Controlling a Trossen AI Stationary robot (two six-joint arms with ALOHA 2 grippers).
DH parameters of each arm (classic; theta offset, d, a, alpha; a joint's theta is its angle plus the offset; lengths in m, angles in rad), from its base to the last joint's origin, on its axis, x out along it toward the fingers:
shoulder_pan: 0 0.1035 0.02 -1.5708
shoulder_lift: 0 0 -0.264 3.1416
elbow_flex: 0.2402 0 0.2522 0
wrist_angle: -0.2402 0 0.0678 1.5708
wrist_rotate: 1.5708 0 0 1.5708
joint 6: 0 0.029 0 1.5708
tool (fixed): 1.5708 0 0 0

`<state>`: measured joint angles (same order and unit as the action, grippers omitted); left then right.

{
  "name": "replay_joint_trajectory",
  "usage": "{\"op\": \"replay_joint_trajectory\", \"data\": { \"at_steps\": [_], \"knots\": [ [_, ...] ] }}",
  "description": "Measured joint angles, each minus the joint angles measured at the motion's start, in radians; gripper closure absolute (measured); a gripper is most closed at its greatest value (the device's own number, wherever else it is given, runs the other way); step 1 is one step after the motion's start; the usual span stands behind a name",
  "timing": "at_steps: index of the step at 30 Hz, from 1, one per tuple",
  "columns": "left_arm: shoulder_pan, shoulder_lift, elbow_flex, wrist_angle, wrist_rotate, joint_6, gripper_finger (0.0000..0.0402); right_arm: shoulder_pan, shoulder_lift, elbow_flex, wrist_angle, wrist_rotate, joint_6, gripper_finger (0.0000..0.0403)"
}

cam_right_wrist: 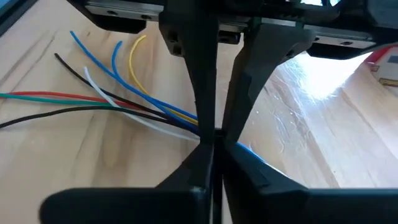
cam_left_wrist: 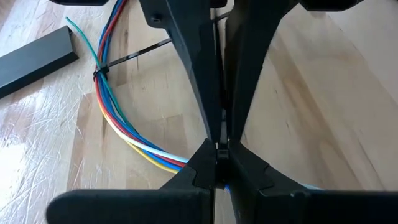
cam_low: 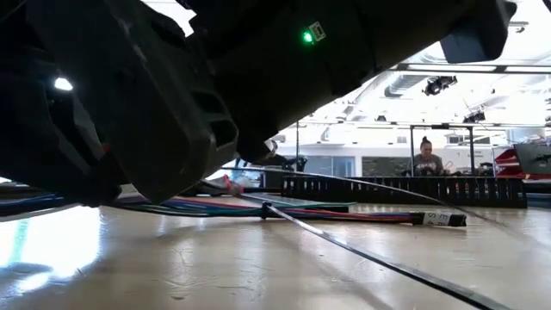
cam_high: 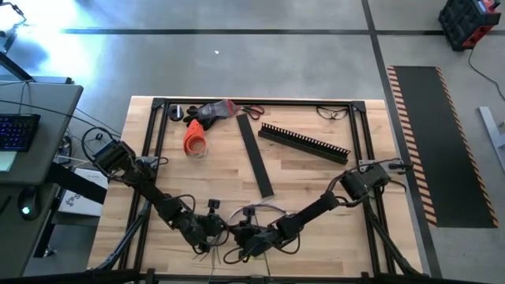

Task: Ziptie cables
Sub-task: Wrap the black zip tie on the cable

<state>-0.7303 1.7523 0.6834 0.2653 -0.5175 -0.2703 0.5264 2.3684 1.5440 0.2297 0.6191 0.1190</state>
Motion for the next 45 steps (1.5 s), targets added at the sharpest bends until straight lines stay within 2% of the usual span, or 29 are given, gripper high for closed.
{"op": "replay_joint_trajectory", "data": {
  "at_steps": [10, 21, 29, 33, 37, 40, 45],
  "knots": [
    [-0.021, 0.000, 0.003, 0.008, -0.022, 0.001, 0.0396, 0.031, 0.000, 0.000, -0.022, 0.067, 0.032, 0.0402],
    [-0.032, 0.000, 0.000, -0.020, -0.033, -0.008, 0.0396, 0.127, -0.023, -0.001, -0.280, 0.166, 0.306, 0.0402],
    [-0.032, 0.000, 0.000, -0.016, -0.037, -0.038, 0.0383, 0.116, -0.060, -0.001, -0.347, 0.100, 0.360, 0.0398],
    [-0.032, -0.004, 0.001, -0.018, -0.002, -0.044, 0.0339, 0.099, -0.082, -0.001, -0.387, 0.056, 0.378, 0.0359],
    [-0.032, -0.019, 0.013, -0.055, 0.016, -0.042, 0.0286, 0.094, -0.099, -0.001, -0.391, 0.072, 0.374, 0.0300],
    [-0.032, -0.066, 0.017, -0.120, -0.007, -0.042, 0.0252, 0.094, -0.106, -0.001, -0.399, 0.081, 0.370, 0.0265],
    [-0.035, -0.179, 0.018, -0.208, -0.032, -0.042, 0.0229, 0.094, -0.106, -0.001, -0.382, 0.080, 0.349, 0.0232]
  ]
}}
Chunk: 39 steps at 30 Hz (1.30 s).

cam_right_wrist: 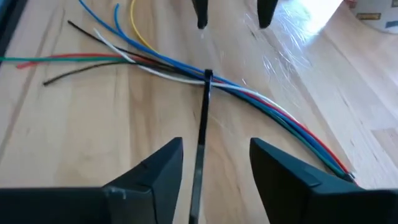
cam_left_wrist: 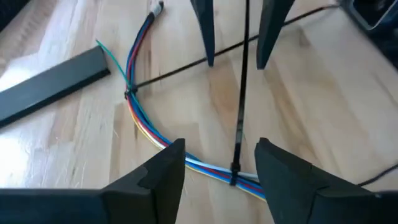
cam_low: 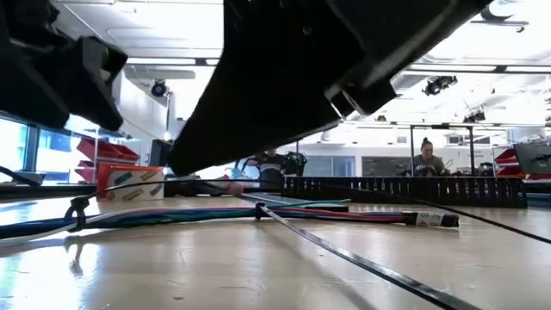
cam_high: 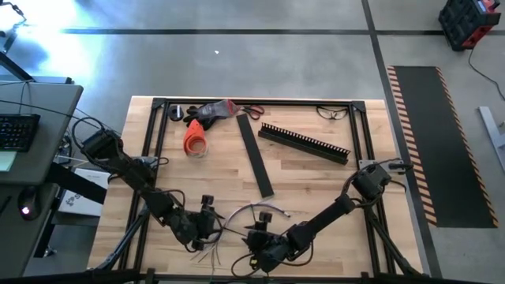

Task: Ziptie cables
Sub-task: Wrap the black zip tie on the cable

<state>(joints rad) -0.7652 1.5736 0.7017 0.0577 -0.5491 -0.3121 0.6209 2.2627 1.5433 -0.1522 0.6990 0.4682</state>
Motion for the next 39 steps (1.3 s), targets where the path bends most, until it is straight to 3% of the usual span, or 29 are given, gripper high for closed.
{"op": "replay_joint_trajectory", "data": {
  "at_steps": [5, 11, 17, 31, 36, 39],
  "knots": [
    [-0.003, 0.003, -0.003, -0.006, 0.006, 0.017, 0.0242, -0.010, 0.000, 0.000, 0.088, -0.033, -0.028, 0.0226],
    [-0.003, 0.089, -0.022, 0.082, 0.012, 0.008, 0.0271, -0.067, 0.032, 0.000, 0.212, -0.153, -0.059, 0.0226],
    [-0.004, 0.177, -0.022, 0.181, 0.024, 0.027, 0.0295, -0.093, 0.069, 0.000, 0.248, -0.154, -0.066, 0.0230],
    [-0.022, 0.189, -0.022, 0.183, -0.021, 0.027, 0.0377, -0.100, 0.074, 0.000, 0.271, -0.155, -0.066, 0.0315],
    [-0.022, 0.189, -0.022, 0.183, -0.022, 0.027, 0.0399, -0.102, 0.074, 0.000, 0.272, -0.160, -0.104, 0.0302],
    [-0.022, 0.189, -0.022, 0.183, -0.023, 0.027, 0.0399, -0.117, 0.074, 0.000, 0.295, -0.217, -0.128, 0.0281]
  ]
}}
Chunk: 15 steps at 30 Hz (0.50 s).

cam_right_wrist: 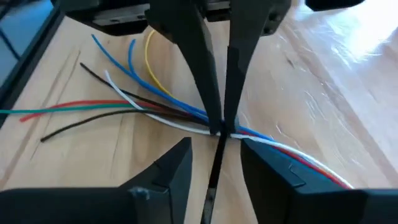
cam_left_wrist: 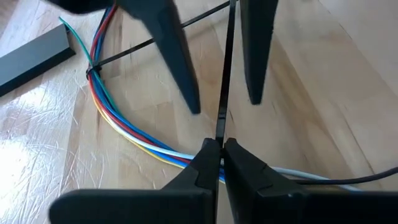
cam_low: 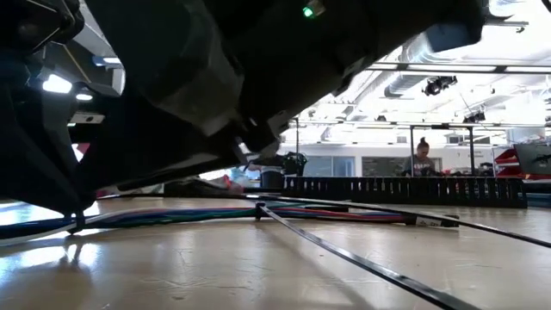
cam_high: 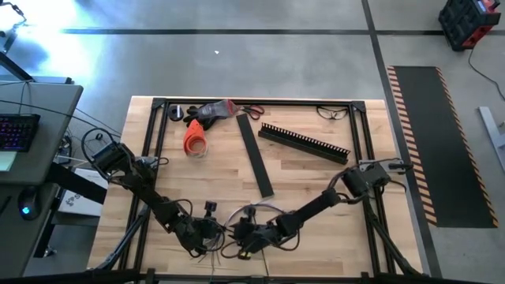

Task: Ziptie cables
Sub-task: Wrap the black zip tie on the cable

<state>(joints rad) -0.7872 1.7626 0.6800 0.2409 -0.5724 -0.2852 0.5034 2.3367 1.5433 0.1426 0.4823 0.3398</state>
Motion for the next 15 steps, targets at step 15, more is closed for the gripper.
{"op": "replay_joint_trajectory", "data": {
  "at_steps": [15],
  "knots": [
    [0.000, 0.000, 0.000, -0.005, 0.002, 0.000, 0.0401, -0.039, 0.051, 0.000, 0.096, -0.119, -0.084, 0.0291]
  ]
}}
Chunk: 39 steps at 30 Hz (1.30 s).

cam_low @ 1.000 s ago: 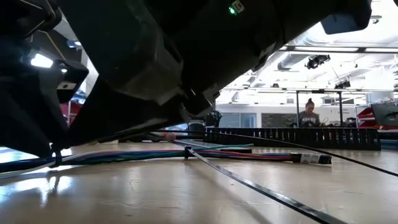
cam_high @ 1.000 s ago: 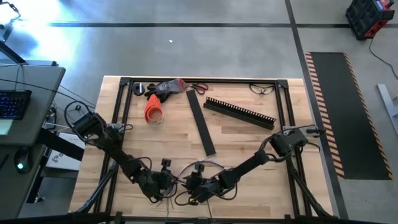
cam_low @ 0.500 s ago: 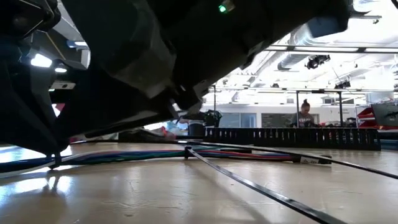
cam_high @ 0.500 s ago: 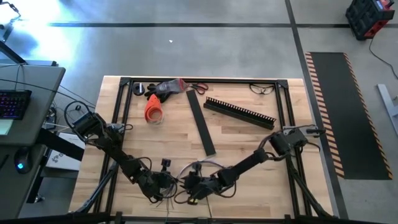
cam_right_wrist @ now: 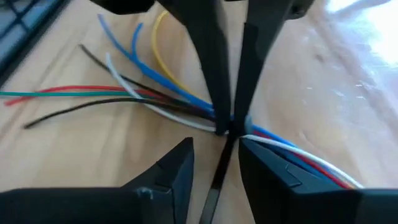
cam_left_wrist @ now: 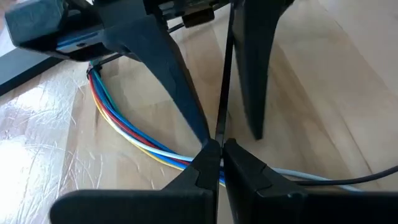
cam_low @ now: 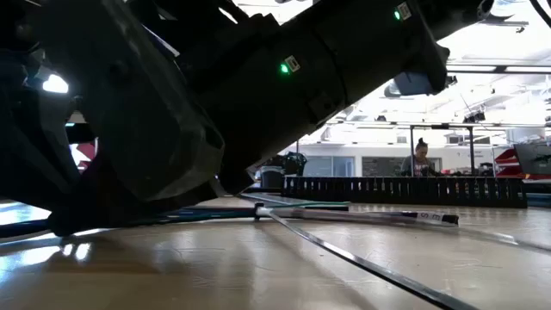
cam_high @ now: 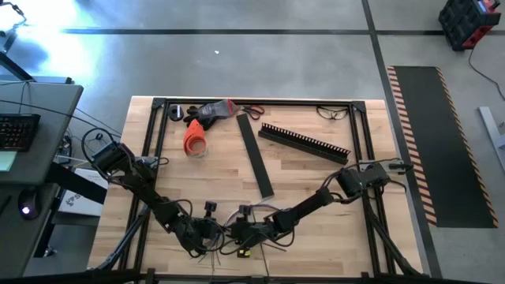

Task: Ziptie cables
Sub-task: Wrap the black zip tie on the cable

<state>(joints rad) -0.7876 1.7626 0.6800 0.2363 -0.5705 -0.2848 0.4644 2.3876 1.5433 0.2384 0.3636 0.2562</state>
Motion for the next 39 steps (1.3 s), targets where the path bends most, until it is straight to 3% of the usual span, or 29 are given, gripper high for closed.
{"op": "replay_joint_trajectory", "data": {
  "at_steps": [4, 10, 16, 25, 28, 35, 39],
  "knots": [
    [0.000, 0.000, 0.000, 0.000, 0.001, -0.002, 0.0401, 0.007, 0.000, 0.000, 0.002, 0.064, -0.011, 0.0311],
    [0.000, 0.000, 0.000, -0.006, 0.008, -0.004, 0.0401, 0.009, 0.000, 0.000, 0.002, 0.073, -0.037, 0.0341],
    [0.000, 0.000, 0.000, -0.009, 0.026, -0.010, 0.0401, 0.023, 0.000, 0.000, 0.001, 0.103, -0.039, 0.0396],
    [0.001, 0.000, 0.000, -0.011, 0.020, -0.010, 0.0401, 0.023, -0.001, 0.000, -0.009, 0.065, 0.008, 0.0402],
    [-0.001, 0.000, 0.000, -0.010, 0.014, -0.010, 0.0401, 0.019, -0.001, 0.000, 0.000, 0.046, 0.013, 0.0388],
    [-0.001, 0.000, 0.000, -0.009, 0.011, -0.010, 0.0401, 0.002, -0.001, 0.000, -0.011, 0.008, 0.030, 0.0295],
    [-0.001, 0.000, 0.000, -0.008, 0.011, -0.010, 0.0401, 0.000, -0.001, 0.000, 0.005, -0.003, -0.011, 0.0269]
  ]
}}
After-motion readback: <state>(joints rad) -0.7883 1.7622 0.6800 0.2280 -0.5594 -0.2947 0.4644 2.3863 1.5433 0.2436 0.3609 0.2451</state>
